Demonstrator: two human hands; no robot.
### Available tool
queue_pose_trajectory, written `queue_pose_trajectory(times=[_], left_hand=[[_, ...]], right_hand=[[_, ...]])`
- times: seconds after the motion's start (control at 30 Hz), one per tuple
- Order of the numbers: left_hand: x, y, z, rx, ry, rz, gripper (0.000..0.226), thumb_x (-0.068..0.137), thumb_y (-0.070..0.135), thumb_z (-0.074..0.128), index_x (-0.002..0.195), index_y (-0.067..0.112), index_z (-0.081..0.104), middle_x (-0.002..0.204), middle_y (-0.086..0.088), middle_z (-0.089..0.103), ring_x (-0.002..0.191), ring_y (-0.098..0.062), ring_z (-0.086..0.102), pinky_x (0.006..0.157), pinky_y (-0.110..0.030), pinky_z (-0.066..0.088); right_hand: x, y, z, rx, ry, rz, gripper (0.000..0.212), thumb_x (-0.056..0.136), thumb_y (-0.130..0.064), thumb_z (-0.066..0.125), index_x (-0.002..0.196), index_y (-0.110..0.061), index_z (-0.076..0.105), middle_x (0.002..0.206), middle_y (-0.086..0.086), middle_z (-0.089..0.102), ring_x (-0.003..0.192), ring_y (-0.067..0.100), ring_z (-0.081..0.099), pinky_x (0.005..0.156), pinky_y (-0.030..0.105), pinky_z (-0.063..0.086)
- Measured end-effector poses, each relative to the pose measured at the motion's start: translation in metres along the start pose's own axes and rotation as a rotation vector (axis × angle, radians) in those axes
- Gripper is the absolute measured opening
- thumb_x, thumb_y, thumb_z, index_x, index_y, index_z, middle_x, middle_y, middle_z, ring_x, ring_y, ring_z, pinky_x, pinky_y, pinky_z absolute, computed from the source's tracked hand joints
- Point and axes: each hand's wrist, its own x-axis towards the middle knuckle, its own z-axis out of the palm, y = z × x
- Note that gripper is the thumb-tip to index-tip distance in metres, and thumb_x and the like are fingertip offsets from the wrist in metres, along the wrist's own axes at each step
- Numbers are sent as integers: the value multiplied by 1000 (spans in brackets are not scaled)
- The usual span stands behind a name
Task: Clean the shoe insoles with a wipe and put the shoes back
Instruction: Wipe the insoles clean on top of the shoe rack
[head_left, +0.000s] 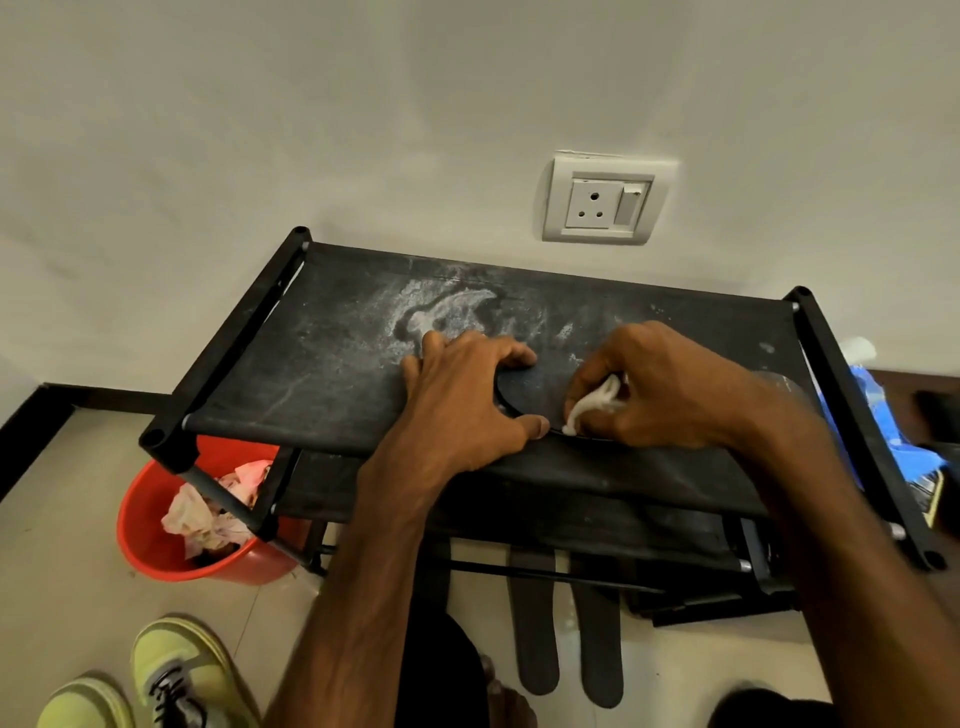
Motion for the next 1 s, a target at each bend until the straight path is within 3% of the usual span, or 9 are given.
queue_pose_trajectory(times=[0.13,0.33,0.43,0.57,0.67,0.8,1.0], left_hand=[[-1,0,-1,4,4,2,66,70,56,83,130,44,57,130,16,53,125,-15,31,95,-33,18],[-2,2,0,-27,1,-6,66,70,55,83,129,44,57,132,15,52,127,-15,31,97,-32,18],[-1,1,-1,-11,-1,-5,66,70,56,83,129,45,57,133,15,52,127,-15,31,97,-33,18],[-1,2,0,34,5,-2,68,69,58,82,130,45,57,134,11,48,126,-17,29,96,-33,18],[-1,3,0,48,8,7,67,69,58,81,131,45,57,136,11,47,126,-17,28,95,-34,16],[-2,2,0,23,9,16,65,70,57,81,130,45,58,134,13,49,126,-17,28,95,-32,15],[-2,-1,0,11,12,46,67,70,57,81,131,43,56,134,14,48,126,-14,29,98,-32,17]], right_hand=[[8,-3,10,-7,103,-43,18,84,-19,76,96,-31,82,94,-13,77,85,5,71,80,37,62],[-6,7,-4,21,-64,-20,18,83,-23,80,92,-38,82,92,-24,76,88,-3,71,83,34,61],[-6,6,-3,25,-47,-23,18,83,-21,80,92,-36,82,92,-23,77,88,-2,72,83,35,62],[6,4,7,8,149,-5,15,81,-25,78,90,-37,82,87,-17,77,79,3,71,76,39,62],[20,6,14,-66,304,115,15,82,-32,76,92,-42,80,90,-11,77,78,11,69,74,42,61],[32,12,21,-121,504,212,15,84,-34,75,97,-38,80,86,-5,77,79,18,69,71,36,58],[18,28,10,158,671,196,13,88,-22,76,97,-29,82,85,-5,78,71,9,70,63,32,58]])
